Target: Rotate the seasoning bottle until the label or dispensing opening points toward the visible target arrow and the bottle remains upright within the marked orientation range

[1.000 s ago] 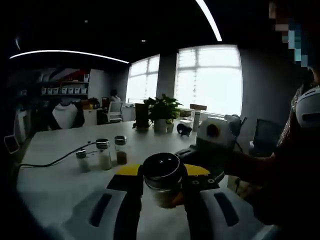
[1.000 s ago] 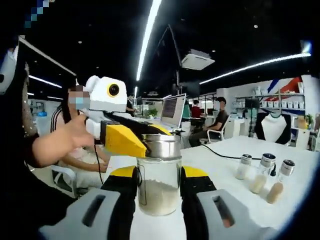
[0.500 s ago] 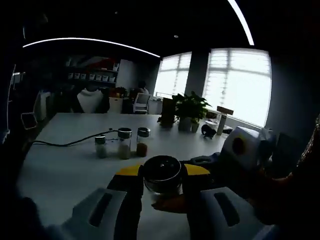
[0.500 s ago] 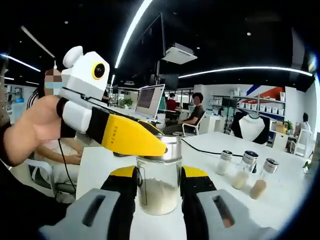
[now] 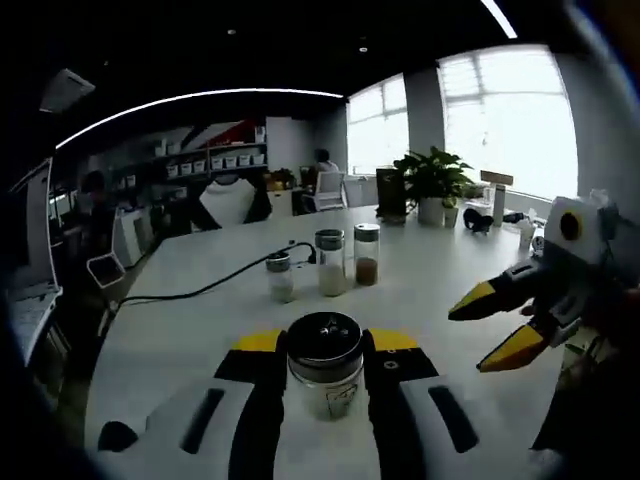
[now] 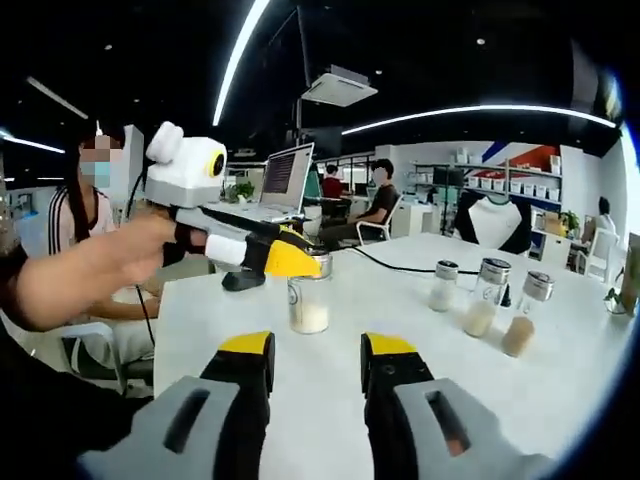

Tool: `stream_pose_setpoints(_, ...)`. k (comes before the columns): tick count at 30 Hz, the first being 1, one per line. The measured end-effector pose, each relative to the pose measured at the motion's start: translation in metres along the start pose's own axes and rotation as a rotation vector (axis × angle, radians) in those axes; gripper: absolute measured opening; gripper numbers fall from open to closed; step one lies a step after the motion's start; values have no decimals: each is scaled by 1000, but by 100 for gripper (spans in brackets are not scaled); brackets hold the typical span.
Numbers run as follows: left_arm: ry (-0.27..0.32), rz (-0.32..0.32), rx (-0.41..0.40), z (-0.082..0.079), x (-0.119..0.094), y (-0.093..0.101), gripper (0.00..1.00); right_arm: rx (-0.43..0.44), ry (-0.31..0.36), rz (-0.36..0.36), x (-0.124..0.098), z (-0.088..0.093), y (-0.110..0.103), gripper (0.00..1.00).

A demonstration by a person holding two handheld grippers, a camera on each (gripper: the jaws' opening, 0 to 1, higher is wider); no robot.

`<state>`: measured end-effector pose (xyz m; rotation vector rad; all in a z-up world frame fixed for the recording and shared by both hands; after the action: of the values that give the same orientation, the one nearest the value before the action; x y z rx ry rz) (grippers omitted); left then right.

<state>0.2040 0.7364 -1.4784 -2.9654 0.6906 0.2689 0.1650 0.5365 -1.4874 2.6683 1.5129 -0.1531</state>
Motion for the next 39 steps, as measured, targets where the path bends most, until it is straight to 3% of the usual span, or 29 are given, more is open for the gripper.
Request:
stream_pose_setpoints(8,-38,-34,2,27,5,-26,31,15,18,1,-2,-3,0,29)
stream_pose_setpoints(11,-34,-34,-5,30,6,-29,31,14,17,-6,-1,-3,-2,29)
stream_pose_setpoints(27,-53,-13,7,38,3,-34,32,13,19,-17,0,-4,-8,27)
stream_pose_setpoints(39,-30,-14,-41,38,0,-36,32,16,18,-18,-1,-4,-8,27)
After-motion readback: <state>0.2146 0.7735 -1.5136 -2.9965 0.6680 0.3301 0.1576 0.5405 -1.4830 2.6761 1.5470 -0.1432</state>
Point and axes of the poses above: the point that each gripper's makers call its tool centre point, and the gripper's own axes: x roughly forward along the fingers, y roughly to its right, z roughly out of its underside, the point moved 8 cm from there along -x, roughly backward along the fingers, and after that the axes turned 7 degrees about y, right-handed, at the moved point
